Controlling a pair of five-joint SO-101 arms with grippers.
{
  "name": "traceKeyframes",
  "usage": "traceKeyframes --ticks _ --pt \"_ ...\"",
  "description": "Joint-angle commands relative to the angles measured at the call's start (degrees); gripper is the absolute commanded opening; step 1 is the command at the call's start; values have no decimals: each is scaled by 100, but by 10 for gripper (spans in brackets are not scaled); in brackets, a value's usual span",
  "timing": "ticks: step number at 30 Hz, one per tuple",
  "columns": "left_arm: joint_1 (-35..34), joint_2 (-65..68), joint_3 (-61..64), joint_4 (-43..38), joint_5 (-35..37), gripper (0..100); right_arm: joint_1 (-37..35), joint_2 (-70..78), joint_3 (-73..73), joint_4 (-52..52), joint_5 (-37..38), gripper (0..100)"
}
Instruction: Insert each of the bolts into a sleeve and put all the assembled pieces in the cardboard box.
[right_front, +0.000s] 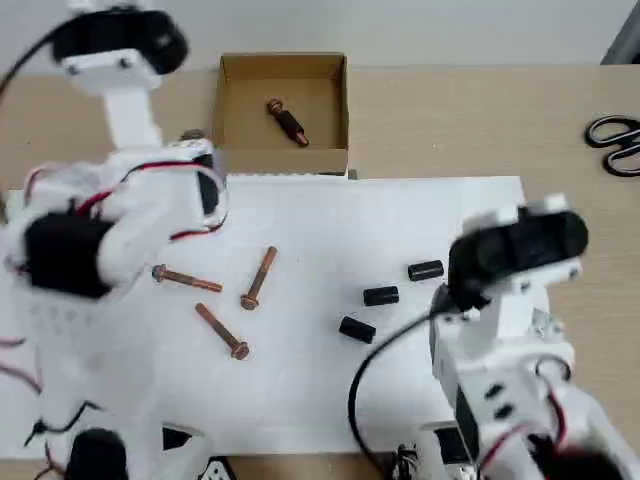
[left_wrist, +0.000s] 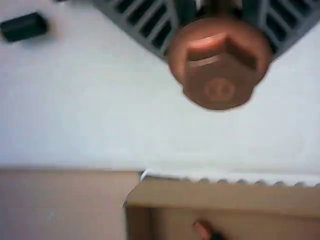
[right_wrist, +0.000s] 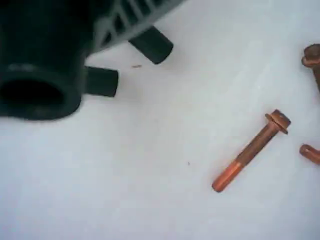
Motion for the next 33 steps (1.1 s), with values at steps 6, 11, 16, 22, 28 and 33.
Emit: traceKeyframes --ticks 6,11,16,22,28,33 --pt "18 -1064 1007 -589 818 5 -13 -1719 1442 -567 457 2" --pt "26 -2180 2571 -1459 668 5 -22 -2396 2259 -1156 422 2" --pt "26 -3684 4462 -2514 563 5 -145 -2747 3077 -1727 404 2" --pt "35 -5459 6721 -3991 607 5 -1182 -3275 4000 -2519 404 2" --pt "651 -6927 7934 -4985 800 5 -2149 -3354 4510 -3178 404 2" --pt "1160 -7464 8242 -4993 1284 5 -2782 -3336 4659 -3257 413 2"
